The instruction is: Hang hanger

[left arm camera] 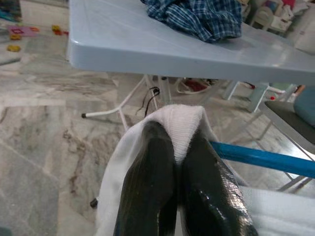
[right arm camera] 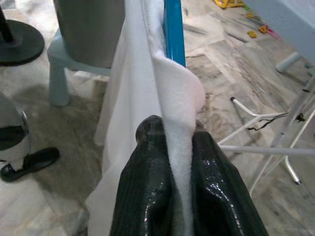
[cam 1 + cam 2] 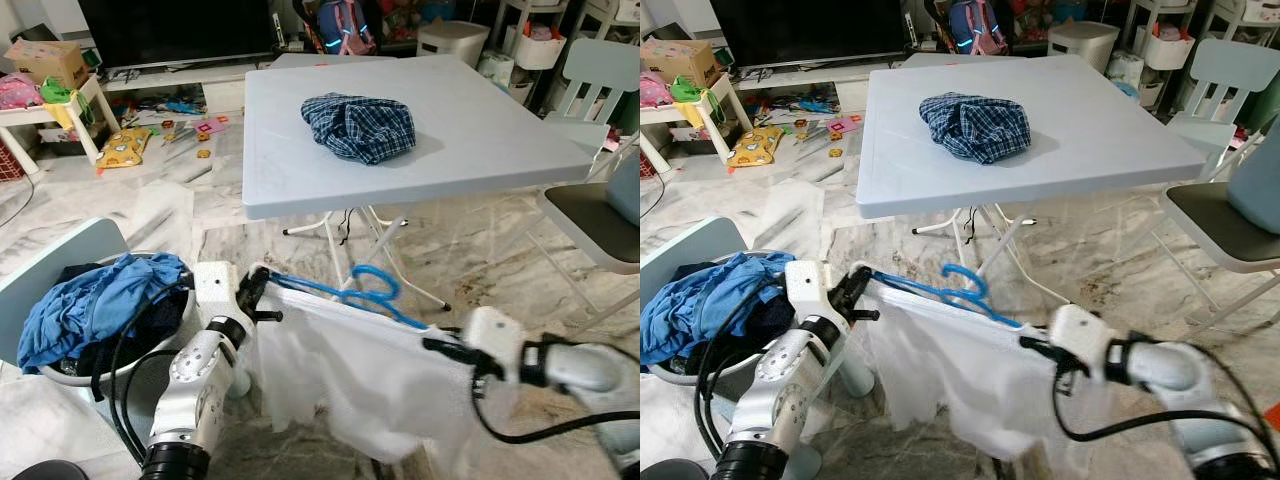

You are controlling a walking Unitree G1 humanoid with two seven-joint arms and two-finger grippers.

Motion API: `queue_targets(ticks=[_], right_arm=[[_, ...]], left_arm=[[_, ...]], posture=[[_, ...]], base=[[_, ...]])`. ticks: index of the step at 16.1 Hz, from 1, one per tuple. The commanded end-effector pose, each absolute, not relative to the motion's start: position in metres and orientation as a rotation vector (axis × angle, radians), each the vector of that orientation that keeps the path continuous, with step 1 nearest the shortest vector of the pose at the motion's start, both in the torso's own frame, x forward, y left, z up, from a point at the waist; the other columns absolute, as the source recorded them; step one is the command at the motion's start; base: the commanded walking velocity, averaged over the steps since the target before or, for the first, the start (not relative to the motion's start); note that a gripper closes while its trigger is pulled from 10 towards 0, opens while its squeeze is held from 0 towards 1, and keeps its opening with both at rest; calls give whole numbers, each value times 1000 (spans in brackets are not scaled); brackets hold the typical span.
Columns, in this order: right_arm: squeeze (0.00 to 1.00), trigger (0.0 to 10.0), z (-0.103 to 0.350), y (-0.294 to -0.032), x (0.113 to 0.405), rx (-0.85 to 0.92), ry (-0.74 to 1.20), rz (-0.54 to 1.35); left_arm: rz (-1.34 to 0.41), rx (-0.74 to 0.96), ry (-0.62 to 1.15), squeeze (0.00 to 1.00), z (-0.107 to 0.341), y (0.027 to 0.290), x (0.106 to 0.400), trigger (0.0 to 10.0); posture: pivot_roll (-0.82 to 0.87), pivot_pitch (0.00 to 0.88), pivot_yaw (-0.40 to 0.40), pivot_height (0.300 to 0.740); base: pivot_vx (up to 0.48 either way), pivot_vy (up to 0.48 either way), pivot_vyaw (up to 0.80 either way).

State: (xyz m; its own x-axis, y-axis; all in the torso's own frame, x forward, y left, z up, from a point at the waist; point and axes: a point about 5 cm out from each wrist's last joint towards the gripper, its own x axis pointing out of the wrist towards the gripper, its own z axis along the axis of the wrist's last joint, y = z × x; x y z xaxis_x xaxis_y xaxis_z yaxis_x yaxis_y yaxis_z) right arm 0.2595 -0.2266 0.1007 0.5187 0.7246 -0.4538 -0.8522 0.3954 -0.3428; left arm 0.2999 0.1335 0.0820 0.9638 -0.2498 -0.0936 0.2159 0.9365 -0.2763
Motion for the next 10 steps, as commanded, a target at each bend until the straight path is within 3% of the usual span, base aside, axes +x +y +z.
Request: queue_targets(ticks=[1, 6, 10], right_arm=[[0, 10000, 108, -271, 253, -607, 343, 921], [0, 10000, 133, -289, 239, -525, 355, 1025], [0, 10000, 154, -301, 238, -482, 313, 1004]], left_arm=[[-50, -221, 72, 0, 90, 177, 304, 0], [1, -205, 119, 0, 82, 184, 303, 0], [51, -208, 151, 0, 77, 193, 303, 0]], posture=[[-177, 0, 29, 740], [-181, 0, 37, 740], [-189, 0, 44, 740]], base=[[0, 0, 0], [0, 0, 0], [0, 0, 0]])
